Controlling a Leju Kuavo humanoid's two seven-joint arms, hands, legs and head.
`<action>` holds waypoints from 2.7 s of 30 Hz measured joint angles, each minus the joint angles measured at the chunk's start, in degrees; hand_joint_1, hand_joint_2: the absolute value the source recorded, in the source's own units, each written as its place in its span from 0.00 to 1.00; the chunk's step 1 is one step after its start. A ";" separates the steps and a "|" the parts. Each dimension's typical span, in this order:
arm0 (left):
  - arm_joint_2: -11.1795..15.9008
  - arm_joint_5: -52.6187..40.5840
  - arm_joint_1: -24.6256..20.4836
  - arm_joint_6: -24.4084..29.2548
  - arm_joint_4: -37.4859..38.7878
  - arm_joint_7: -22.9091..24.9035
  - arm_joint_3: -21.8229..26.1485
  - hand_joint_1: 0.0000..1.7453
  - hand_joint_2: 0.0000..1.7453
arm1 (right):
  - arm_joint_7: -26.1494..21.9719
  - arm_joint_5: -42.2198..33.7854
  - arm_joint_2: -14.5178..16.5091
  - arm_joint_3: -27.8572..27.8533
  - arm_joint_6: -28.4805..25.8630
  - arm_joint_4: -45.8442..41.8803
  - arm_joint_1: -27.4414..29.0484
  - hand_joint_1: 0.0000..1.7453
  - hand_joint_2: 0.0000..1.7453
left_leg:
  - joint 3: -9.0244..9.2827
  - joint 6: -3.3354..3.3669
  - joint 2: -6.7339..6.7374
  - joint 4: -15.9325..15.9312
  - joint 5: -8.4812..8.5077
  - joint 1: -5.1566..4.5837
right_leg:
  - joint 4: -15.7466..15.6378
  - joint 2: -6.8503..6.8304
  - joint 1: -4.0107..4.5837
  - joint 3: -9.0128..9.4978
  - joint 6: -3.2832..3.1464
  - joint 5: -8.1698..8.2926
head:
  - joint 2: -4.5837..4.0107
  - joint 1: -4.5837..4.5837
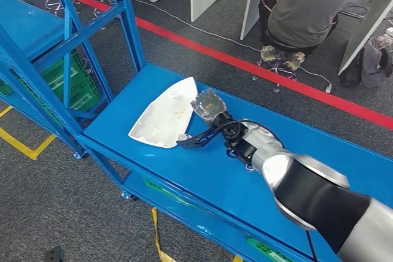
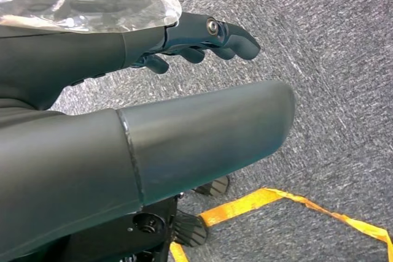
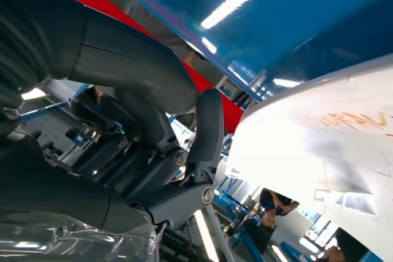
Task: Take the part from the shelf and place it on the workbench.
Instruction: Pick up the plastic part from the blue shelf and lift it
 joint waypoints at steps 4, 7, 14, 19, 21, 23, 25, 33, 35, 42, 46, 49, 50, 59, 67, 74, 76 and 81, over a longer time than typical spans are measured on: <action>0.00 0.01 0.00 -0.06 0.00 -0.01 0.00 0.00 0.00 | 0.00 0.00 0.00 0.00 0.01 0.07 0.00 0.81 1.00 | 0.00 0.00 0.00 0.00 0.00 0.00 | 0.00 0.01 0.00 0.00 0.00 0.00 | 0.01 0.00; 0.00 0.00 0.00 -0.10 0.00 -0.01 0.00 0.00 0.00 | -0.11 -0.19 0.00 -0.01 -0.22 0.11 0.00 0.06 1.00 | 0.00 0.00 0.00 0.00 0.00 0.00 | 0.00 0.01 0.00 0.00 0.00 0.00 | 0.01 0.00; 0.01 0.00 0.00 -0.11 0.00 -0.41 0.00 0.00 0.00 | -9.64 -16.90 0.26 -4.11 -1.59 0.10 0.02 0.00 0.00 | -0.01 0.00 0.00 0.00 0.00 0.00 | 0.00 0.00 0.00 0.01 0.00 0.00 | 0.01 0.00; 0.06 -0.10 -0.01 -0.13 0.00 -0.74 0.00 0.00 0.00 | -12.73 -19.97 1.17 -7.64 0.93 0.05 -0.27 0.00 0.00 | 0.00 0.00 0.00 0.00 0.00 0.00 | 0.00 0.00 0.00 0.01 0.00 0.00 | 0.01 0.00; 0.07 -0.25 -0.02 -0.13 0.00 -0.77 0.00 0.00 0.00 | -12.74 -19.40 1.61 -8.39 1.32 0.05 -0.50 0.00 0.00 | 0.00 0.00 0.01 0.00 0.00 0.00 | 0.00 0.01 0.00 0.01 0.00 0.00 | 0.01 0.00; 0.07 -0.37 -0.04 -0.13 0.00 -0.77 0.00 0.00 0.00 | -12.87 -19.04 1.96 -8.88 1.60 0.04 -0.68 0.00 0.00 | 0.00 0.00 0.01 0.00 0.00 0.00 | 0.00 0.01 0.00 0.00 0.00 0.00 | 0.01 0.00; 0.07 -0.48 -0.07 -0.15 0.00 -0.77 0.00 0.00 0.00 | -13.00 -18.92 2.24 -9.20 1.85 0.03 -0.77 0.00 0.00 | 0.00 0.00 0.01 0.00 0.00 0.00 | 0.00 0.01 0.00 0.00 0.00 0.00 | 0.01 0.00; 0.08 -0.52 -0.26 -1.15 0.00 -0.77 0.00 0.00 0.00 | -13.20 -19.43 2.90 -10.05 2.66 0.03 -0.88 0.00 0.00 | -0.01 0.00 0.01 0.00 0.00 0.00 | 0.00 0.00 0.00 0.01 0.00 0.00 | 0.01 0.00; 0.09 -0.52 -0.28 -1.25 0.00 -0.77 0.00 0.00 0.00 | -14.01 -21.53 3.09 -10.36 3.39 0.03 -0.88 0.00 0.00 | 0.00 0.00 0.01 0.00 0.00 0.00 | 0.00 0.00 0.00 0.01 0.00 0.00 | 0.01 0.00; 0.09 -0.63 -0.29 -1.14 0.00 -0.84 0.00 0.00 0.00 | -26.38 -50.83 4.57 -18.01 13.05 -0.12 -0.74 0.00 0.00 | 0.00 0.00 0.01 0.00 0.00 0.00 | 0.00 0.00 0.00 0.00 0.00 0.00 | 0.01 0.01; 0.08 -0.83 -0.31 -1.08 0.00 -0.85 0.00 0.00 0.00 | -29.26 -58.07 5.32 -22.82 17.49 -0.12 -0.74 0.00 0.00 | 0.00 0.00 0.01 0.00 0.00 0.00 | 0.01 0.01 0.00 0.00 0.00 0.00 | -0.01 -0.01; 0.09 -0.95 -0.31 -1.07 0.00 -0.85 0.00 0.00 0.00 | -28.32 -60.10 5.71 -24.64 20.79 -0.12 -0.78 0.00 0.00 | -0.01 0.00 0.01 0.00 0.00 0.00 | 0.01 0.01 0.00 0.00 0.00 0.00 | 0.00 0.01; 0.09 -0.99 -0.31 -1.07 0.00 -0.85 0.00 0.00 0.00 | -28.18 -60.42 5.85 -25.10 21.10 -0.12 -0.81 0.00 0.00 | -0.01 0.00 0.01 0.00 0.00 0.00 | 0.01 0.01 0.00 0.00 0.00 0.00 | 0.01 0.01; 0.19 -1.41 -0.39 -0.88 0.00 -0.85 0.00 0.00 0.00 | -28.02 -62.46 6.66 -26.96 21.34 -0.12 -0.89 0.00 0.00 | -0.09 0.19 -0.01 0.27 -0.15 -0.36 | -0.06 -0.03 -0.33 0.02 0.15 0.03 | 0.00 -0.01; 0.40 -1.56 -0.55 -0.72 0.00 -0.85 0.01 0.00 0.00 | -28.00 -63.23 7.21 -26.81 21.22 -0.43 -1.32 0.00 0.00 | 0.84 1.33 -0.80 -1.04 0.28 0.19 | 11.89 0.16 -0.63 -5.90 0.90 -5.74 | 0.00 0.32; 0.33 -1.79 -0.67 -0.68 0.00 -0.85 0.02 0.00 0.00 | -27.75 -63.53 7.20 -26.62 21.23 -0.43 -0.78 0.00 0.00 | 0.89 -0.17 -4.82 -0.19 -0.49 0.70 | 3.47 3.97 -1.47 -3.63 1.07 1.64 | -0.01 0.45; 0.30 -1.86 -0.82 -0.68 0.00 -0.84 0.02 0.00 0.00 | -27.74 -63.54 7.32 -26.55 21.33 -0.44 -0.63 0.00 0.00 | 0.23 -1.01 -5.92 0.02 -0.32 1.01 | 1.79 4.92 -1.27 -2.57 0.95 1.33 | -0.01 0.28; 0.16 -1.95 -0.75 -0.63 0.04 -0.81 0.02 0.00 0.00 | -27.79 -63.56 7.61 -26.38 21.59 -0.57 -1.07 0.00 0.00 | -3.91 -2.38 -2.24 7.25 -3.56 1.12 | 1.00 1.44 -1.05 -1.80 -0.86 1.14 | -0.01 -0.27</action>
